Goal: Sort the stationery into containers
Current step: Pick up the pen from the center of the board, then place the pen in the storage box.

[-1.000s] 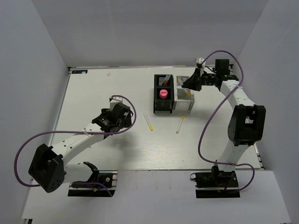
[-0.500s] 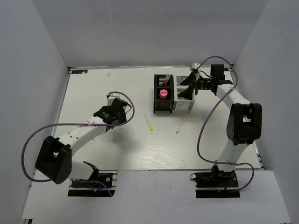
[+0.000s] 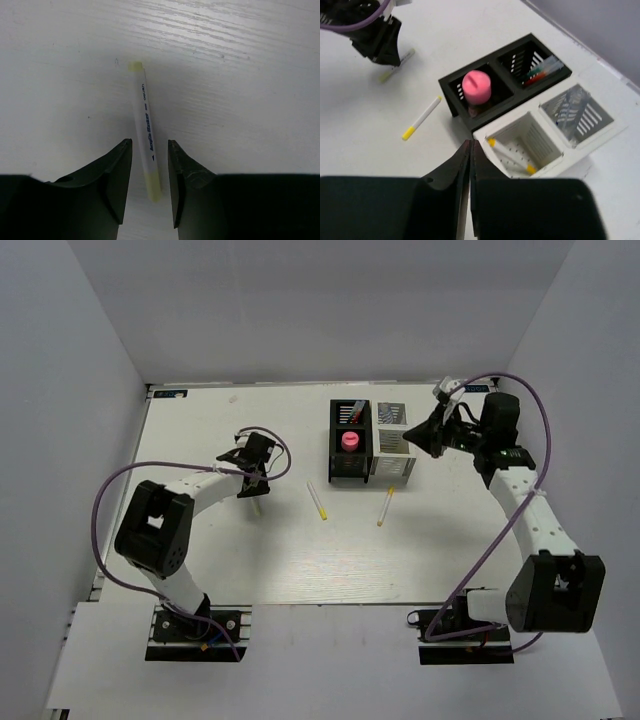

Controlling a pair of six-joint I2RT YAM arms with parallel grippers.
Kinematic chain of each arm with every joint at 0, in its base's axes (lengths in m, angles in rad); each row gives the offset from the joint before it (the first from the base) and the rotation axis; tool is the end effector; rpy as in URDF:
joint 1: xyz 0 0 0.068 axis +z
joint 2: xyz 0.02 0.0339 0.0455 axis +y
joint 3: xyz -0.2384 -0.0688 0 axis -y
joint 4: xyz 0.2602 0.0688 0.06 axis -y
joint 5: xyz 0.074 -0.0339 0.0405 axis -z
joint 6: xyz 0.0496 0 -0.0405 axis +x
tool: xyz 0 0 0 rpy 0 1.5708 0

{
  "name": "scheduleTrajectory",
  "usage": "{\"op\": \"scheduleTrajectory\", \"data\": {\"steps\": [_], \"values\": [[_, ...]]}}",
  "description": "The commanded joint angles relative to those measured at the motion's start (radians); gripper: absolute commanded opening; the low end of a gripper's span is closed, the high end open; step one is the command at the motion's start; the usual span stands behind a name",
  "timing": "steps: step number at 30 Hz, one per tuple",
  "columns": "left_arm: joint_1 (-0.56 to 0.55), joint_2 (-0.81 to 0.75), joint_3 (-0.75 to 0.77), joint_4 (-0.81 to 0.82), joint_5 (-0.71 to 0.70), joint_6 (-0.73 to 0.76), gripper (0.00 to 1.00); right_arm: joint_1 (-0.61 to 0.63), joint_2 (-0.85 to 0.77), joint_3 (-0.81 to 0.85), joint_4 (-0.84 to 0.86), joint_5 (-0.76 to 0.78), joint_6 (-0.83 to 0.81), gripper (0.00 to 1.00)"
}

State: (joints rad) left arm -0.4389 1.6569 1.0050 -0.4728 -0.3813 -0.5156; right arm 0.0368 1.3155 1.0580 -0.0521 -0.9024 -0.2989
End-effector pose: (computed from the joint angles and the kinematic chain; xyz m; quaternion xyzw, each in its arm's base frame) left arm 0.3116 -0.1259 0.1326 -0.0786 0.9552 0.0644 0.2778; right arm 0.3248 0.0509 0.3040 -0.3749 0.6737 0.2798 0.5721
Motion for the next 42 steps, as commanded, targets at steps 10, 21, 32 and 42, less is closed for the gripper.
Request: {"op": "scheduleTrajectory", "data": {"steps": [10, 21, 32, 42], "values": [[0.072, 0.109, 0.049, 0.037, 0.077, -0.011, 0.47, -0.002, -0.493, -0.254, -0.186, 0.054, 0.055, 0.64], [0.081, 0.126, 0.037, 0.048, 0.156, -0.001, 0.04, -0.025, -0.464, -0.302, -0.270, 0.103, 0.037, 0.67], [0.006, -0.218, -0.039, 0.258, 0.510, 0.187, 0.00, -0.124, -0.495, -0.334, -0.201, 0.112, 0.099, 0.75], [-0.162, -0.131, 0.104, 0.517, 0.780, 0.193, 0.00, -0.239, -0.484, -0.336, -0.177, 0.135, 0.147, 0.81]]}}
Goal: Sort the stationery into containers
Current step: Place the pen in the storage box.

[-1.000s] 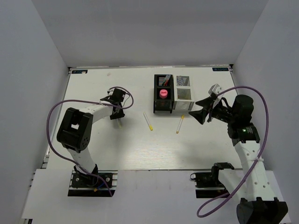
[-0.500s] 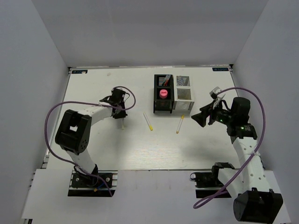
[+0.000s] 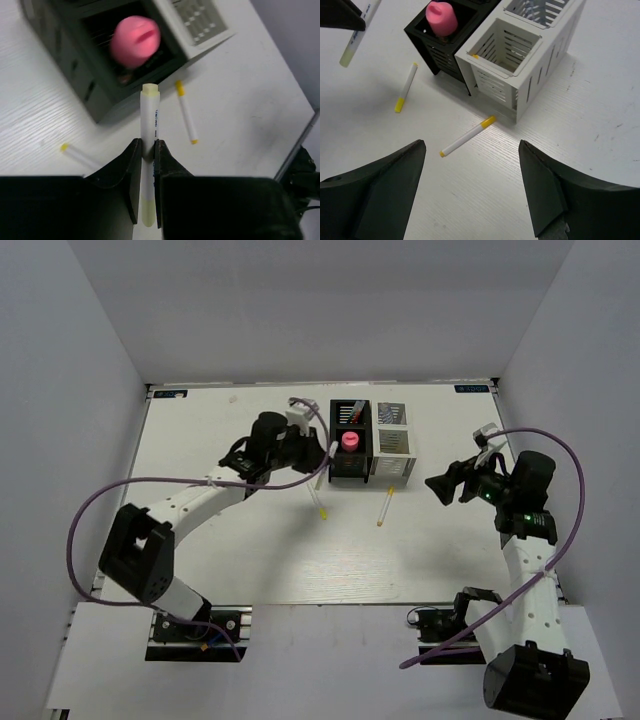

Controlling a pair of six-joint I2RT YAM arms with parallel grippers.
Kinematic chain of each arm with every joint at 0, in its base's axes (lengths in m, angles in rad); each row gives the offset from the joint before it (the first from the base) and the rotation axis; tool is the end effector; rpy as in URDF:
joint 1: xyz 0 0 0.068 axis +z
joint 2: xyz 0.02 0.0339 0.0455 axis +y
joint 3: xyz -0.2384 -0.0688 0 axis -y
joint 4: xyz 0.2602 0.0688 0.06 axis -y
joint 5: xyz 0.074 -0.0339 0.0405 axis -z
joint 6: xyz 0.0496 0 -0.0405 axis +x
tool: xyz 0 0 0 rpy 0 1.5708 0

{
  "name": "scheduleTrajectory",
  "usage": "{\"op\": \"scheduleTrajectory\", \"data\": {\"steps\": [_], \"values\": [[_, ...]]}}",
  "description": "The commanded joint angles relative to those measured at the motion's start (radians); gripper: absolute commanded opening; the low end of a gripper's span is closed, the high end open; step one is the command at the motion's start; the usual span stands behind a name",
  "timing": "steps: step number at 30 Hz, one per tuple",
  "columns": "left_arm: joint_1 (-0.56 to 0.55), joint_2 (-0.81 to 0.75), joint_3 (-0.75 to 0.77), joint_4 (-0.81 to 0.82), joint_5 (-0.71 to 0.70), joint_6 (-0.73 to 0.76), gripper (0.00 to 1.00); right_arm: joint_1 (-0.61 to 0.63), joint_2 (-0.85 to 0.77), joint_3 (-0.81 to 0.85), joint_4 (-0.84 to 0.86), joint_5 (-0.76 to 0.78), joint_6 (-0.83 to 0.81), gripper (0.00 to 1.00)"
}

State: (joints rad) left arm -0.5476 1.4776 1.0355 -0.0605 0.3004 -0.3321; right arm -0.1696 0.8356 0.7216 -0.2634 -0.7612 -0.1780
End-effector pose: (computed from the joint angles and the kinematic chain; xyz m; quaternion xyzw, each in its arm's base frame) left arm 0.3040 -0.2026 0.2353 0.1673 0.8379 -0.3309 0.4006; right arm 0.2301 -0.0047 0.2798 -0.2120 0.7671 0.2124 0.5670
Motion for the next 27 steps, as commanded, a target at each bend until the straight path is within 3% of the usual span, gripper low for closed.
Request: {"op": "scheduleTrajectory", "data": {"steps": [1, 10, 14, 19, 24, 27], "values": [[-0.070, 0.074, 0.098, 0.134, 0.098, -0.001, 0.00, -0.039, -0.007, 0.001, 0.035, -0.013, 0.025, 0.81], [-0.190, 0.277, 0.313, 0.415, 0.054, -0.045, 0.00, -0.131, -0.010, -0.002, 0.020, -0.107, 0.026, 0.84], [-0.215, 0.371, 0.359, 0.566, -0.113, -0.087, 0.00, -0.165, -0.006, -0.002, 0.000, -0.162, 0.011, 0.88], [-0.233, 0.501, 0.494, 0.580, -0.223, -0.064, 0.00, -0.206, -0.012, 0.001, -0.022, -0.222, 0.006, 0.88], [-0.252, 0.590, 0.508, 0.714, -0.392, -0.021, 0.00, -0.245, -0.018, -0.002, -0.030, -0.271, 0.005, 0.90], [-0.261, 0.650, 0.572, 0.714, -0.441, 0.010, 0.00, -0.265, -0.018, -0.002, -0.039, -0.291, -0.001, 0.90]]}}
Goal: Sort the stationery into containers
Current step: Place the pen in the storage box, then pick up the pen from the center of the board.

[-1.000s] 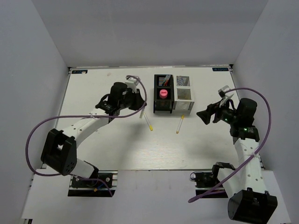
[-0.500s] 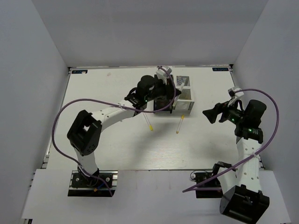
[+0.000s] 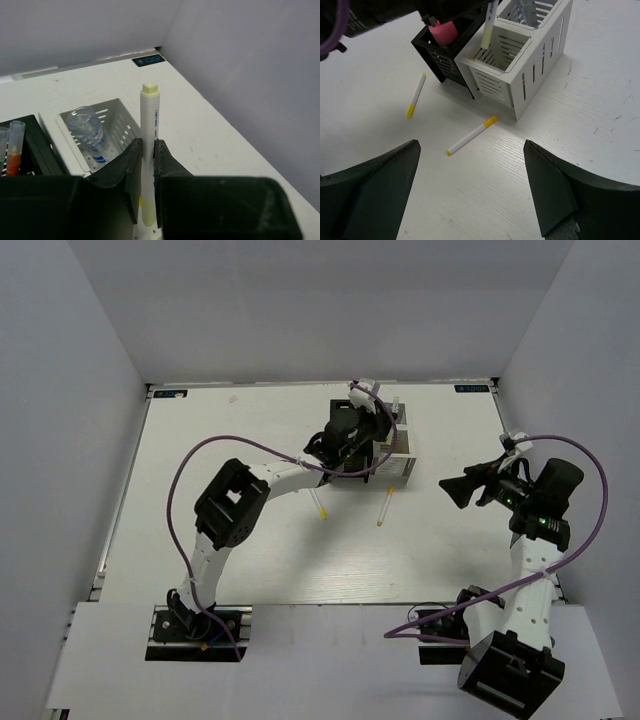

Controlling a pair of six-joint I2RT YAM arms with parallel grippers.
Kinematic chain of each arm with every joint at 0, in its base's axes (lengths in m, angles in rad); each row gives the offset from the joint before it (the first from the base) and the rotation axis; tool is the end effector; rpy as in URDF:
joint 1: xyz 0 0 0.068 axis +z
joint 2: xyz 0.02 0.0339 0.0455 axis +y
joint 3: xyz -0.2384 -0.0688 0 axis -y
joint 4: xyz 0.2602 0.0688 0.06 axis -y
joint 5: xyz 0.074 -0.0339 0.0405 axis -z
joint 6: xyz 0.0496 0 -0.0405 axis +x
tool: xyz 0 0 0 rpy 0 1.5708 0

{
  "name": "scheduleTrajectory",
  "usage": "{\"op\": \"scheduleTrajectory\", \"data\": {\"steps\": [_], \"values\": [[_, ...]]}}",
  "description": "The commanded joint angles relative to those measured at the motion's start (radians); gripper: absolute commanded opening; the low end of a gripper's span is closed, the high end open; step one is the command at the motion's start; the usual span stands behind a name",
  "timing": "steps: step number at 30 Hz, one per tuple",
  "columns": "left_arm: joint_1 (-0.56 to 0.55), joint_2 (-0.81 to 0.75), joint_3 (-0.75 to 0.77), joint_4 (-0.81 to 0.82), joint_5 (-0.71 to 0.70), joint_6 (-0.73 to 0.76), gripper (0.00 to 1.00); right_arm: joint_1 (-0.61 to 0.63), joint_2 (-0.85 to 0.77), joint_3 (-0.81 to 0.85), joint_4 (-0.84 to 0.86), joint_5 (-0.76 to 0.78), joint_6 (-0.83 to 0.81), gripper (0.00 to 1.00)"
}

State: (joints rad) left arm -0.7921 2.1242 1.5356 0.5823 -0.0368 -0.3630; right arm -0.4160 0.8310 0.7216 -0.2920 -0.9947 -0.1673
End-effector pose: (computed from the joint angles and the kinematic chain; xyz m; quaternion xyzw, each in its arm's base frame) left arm 0.3655 -0.3679 0.2210 0.1383 0.6957 -0.3738 0.5976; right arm 0.2157 -0.0498 0.2813 -0.1704 0.7599 0.2416 0.5790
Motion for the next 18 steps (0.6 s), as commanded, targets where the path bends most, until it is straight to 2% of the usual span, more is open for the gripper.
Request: {"op": "scheduleTrajectory", "data": {"steps": [1, 3, 5, 7, 8, 11, 13, 15, 18], "values": [[-0.016, 0.031, 0.086, 0.050, -0.113, 0.051, 0.00, -0.027, -0.012, -0.002, -0.012, -0.062, -0.012, 0.90], [-0.016, 0.042, 0.098, 0.040, -0.114, 0.052, 0.02, -0.035, -0.012, -0.004, -0.016, -0.079, -0.034, 0.90], [-0.028, 0.052, 0.098, 0.040, -0.114, 0.073, 0.16, -0.047, -0.009, -0.001, -0.036, -0.108, -0.053, 0.90], [-0.029, 0.052, 0.089, 0.040, -0.114, 0.082, 0.35, -0.064, -0.004, 0.006, -0.079, -0.163, -0.125, 0.90], [-0.029, 0.043, 0.065, 0.040, -0.114, 0.082, 0.51, -0.064, 0.002, 0.016, -0.110, -0.173, -0.167, 0.90], [-0.038, 0.010, 0.044, 0.050, -0.114, 0.091, 0.66, -0.076, 0.031, 0.036, -0.179, -0.219, -0.230, 0.90], [-0.038, -0.012, 0.044, 0.050, -0.103, 0.091, 0.70, -0.076, 0.057, 0.044, -0.203, -0.217, -0.242, 0.90], [-0.047, -0.053, 0.044, 0.015, -0.092, 0.101, 0.72, -0.072, 0.078, 0.056, -0.252, -0.210, -0.268, 0.80], [-0.047, -0.147, 0.055, -0.096, -0.046, 0.090, 0.77, -0.044, 0.085, 0.078, -0.349, -0.188, -0.356, 0.73]]}}
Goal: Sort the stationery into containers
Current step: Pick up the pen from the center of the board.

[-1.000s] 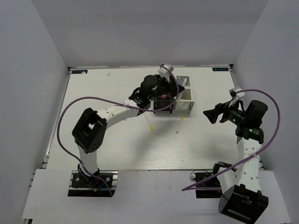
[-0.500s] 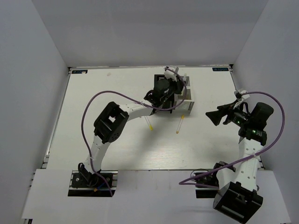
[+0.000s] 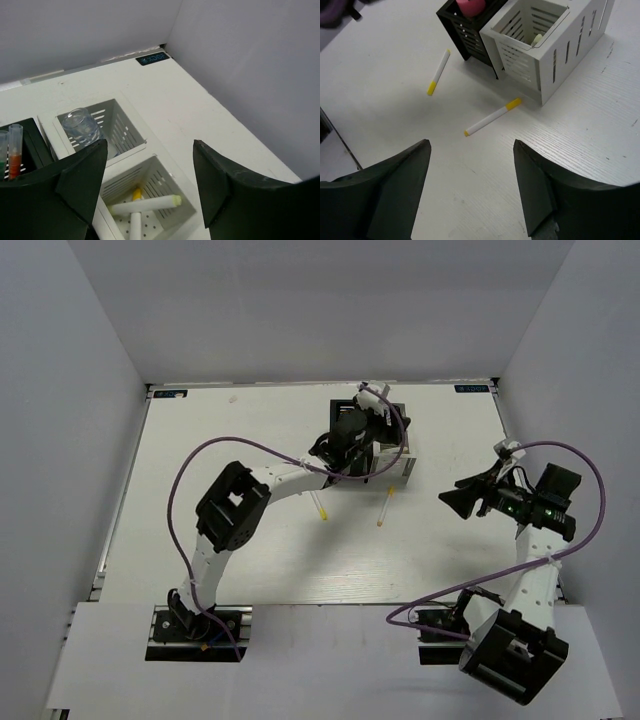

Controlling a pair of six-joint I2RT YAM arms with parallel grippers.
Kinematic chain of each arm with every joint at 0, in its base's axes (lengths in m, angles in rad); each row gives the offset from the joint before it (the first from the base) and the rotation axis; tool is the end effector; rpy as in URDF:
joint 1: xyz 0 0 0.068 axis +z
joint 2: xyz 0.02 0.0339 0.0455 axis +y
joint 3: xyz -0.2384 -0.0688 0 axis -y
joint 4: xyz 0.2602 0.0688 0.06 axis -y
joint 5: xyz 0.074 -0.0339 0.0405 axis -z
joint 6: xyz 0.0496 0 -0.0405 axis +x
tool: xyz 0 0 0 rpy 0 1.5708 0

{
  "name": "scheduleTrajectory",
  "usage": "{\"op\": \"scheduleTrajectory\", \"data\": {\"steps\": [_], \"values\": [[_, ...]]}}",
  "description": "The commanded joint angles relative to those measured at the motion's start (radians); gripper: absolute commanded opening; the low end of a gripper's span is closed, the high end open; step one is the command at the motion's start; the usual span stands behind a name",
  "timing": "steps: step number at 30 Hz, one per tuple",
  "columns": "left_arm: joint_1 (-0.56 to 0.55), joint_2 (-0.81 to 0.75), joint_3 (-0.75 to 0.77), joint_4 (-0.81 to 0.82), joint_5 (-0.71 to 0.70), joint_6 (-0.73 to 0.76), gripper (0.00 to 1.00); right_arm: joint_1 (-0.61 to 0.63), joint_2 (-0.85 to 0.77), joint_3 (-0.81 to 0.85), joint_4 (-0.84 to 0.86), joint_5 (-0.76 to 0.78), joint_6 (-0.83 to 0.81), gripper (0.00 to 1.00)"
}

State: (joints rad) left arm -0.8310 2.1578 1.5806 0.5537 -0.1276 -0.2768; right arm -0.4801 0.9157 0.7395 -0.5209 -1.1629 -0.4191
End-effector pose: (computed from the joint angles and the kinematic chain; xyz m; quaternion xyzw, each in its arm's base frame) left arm 0.3593 -0.3842 0.2174 0.1525 0.6989 -0.3280 0.6171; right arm 0.2102 -0.0581 0.2559 -0.2092 0.7639 0.2945 0.5347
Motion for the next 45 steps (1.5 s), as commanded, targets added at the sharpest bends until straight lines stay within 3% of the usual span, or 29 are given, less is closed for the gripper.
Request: {"op": "scheduleTrajectory", "data": {"steps": [1, 6, 10, 13, 18, 20, 25, 29, 37, 45], "values": [[-0.008, -0.212, 0.010, -0.101, 0.060, 0.004, 0.80, 0.041, -0.003, 0.060, -0.140, -0.006, -0.147, 0.71], [-0.008, -0.478, -0.152, -0.323, 0.091, 0.054, 0.89, 0.161, -0.018, 0.028, -0.143, 0.138, -0.192, 0.69], [0.013, -0.737, -0.393, -0.472, 0.059, 0.064, 0.93, 0.293, 0.050, 0.015, -0.099, 0.213, -0.182, 0.70], [0.013, -0.926, -0.552, -0.606, -0.018, 0.073, 0.97, 0.408, 0.123, 0.023, -0.117, 0.241, -0.295, 0.70], [0.013, -1.171, -0.772, -0.744, -0.141, 0.073, 0.99, 0.599, 0.175, -0.017, 0.004, 0.382, -0.475, 0.72], [0.013, -1.249, -0.803, -0.820, -0.115, 0.073, 0.99, 0.658, 0.218, -0.025, 0.013, 0.419, -0.647, 0.72], [0.013, -1.355, -0.864, -0.902, -0.171, 0.085, 0.99, 0.810, 0.346, 0.009, 0.028, 0.552, -0.916, 0.70], [0.013, -1.388, -0.873, -0.939, -0.172, 0.096, 0.99, 0.836, 0.456, 0.035, 0.013, 0.683, -1.167, 0.64], [0.013, -1.388, -0.873, -0.948, -0.158, 0.096, 0.99, 0.844, 0.543, 0.066, 0.130, 0.752, -1.273, 0.62], [0.013, -1.388, -0.873, -0.948, -0.149, 0.105, 0.99, 0.873, 0.626, 0.138, 0.038, 0.796, -1.457, 0.62]]}}
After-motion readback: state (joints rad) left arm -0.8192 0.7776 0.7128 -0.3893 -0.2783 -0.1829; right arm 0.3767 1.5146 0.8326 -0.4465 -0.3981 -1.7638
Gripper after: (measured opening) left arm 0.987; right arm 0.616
